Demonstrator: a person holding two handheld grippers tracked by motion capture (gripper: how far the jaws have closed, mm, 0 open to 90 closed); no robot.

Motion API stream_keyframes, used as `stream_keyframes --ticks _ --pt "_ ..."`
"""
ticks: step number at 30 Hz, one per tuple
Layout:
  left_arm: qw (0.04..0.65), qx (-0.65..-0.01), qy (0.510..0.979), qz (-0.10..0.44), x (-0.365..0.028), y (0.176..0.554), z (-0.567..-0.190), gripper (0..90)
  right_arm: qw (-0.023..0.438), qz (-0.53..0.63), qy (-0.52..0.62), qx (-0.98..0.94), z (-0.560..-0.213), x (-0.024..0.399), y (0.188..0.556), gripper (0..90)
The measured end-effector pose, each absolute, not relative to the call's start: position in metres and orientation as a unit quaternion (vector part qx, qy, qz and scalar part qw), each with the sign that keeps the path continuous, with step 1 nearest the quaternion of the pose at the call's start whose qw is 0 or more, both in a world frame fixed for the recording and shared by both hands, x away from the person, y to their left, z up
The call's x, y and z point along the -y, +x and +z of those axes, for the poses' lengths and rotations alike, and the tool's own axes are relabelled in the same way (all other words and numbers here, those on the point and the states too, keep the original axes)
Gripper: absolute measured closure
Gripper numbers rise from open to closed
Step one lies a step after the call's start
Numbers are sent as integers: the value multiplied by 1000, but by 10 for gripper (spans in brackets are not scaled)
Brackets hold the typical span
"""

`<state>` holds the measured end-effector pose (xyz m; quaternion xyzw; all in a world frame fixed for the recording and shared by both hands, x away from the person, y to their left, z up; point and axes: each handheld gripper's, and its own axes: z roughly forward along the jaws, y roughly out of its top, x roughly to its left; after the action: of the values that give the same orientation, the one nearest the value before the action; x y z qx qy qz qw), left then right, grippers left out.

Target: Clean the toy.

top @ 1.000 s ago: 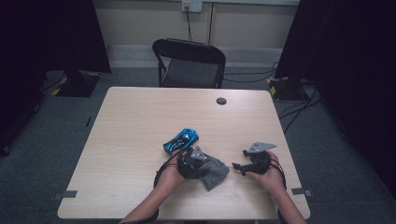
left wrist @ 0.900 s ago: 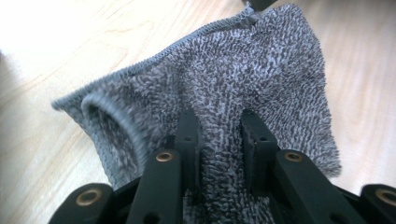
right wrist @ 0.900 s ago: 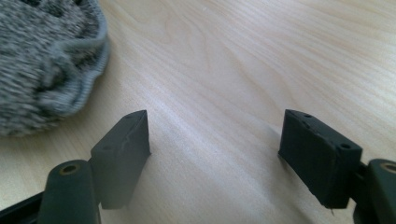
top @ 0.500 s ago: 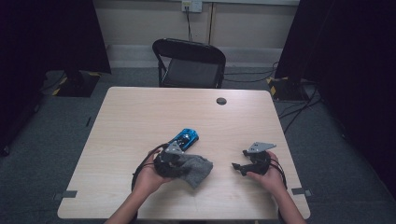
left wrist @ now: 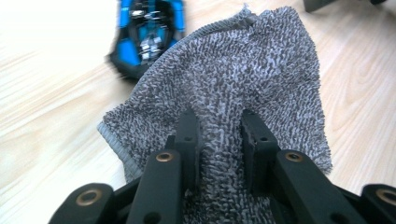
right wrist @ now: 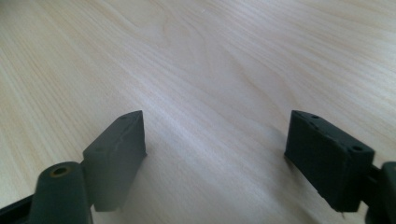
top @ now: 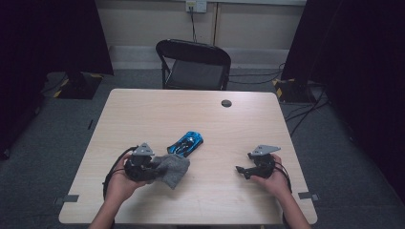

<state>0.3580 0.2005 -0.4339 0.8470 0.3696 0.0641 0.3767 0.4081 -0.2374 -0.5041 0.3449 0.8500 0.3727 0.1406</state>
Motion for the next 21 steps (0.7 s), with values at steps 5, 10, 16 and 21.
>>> stream_keyframes --ticks 5,10,16,21 --pt "376 -410 826 86 -229 358 -434 720 138 368 347 -851 -503 228 413 215" --pt "368 -437 814 106 -248 357 -440 719 113 393 336 -848 -490 202 426 200" --pt "359 -461 803 118 -255 362 -451 718 112 393 284 -867 -472 147 446 175" --pt "354 -469 799 123 -256 365 -457 717 95 397 269 -872 -468 110 462 161"
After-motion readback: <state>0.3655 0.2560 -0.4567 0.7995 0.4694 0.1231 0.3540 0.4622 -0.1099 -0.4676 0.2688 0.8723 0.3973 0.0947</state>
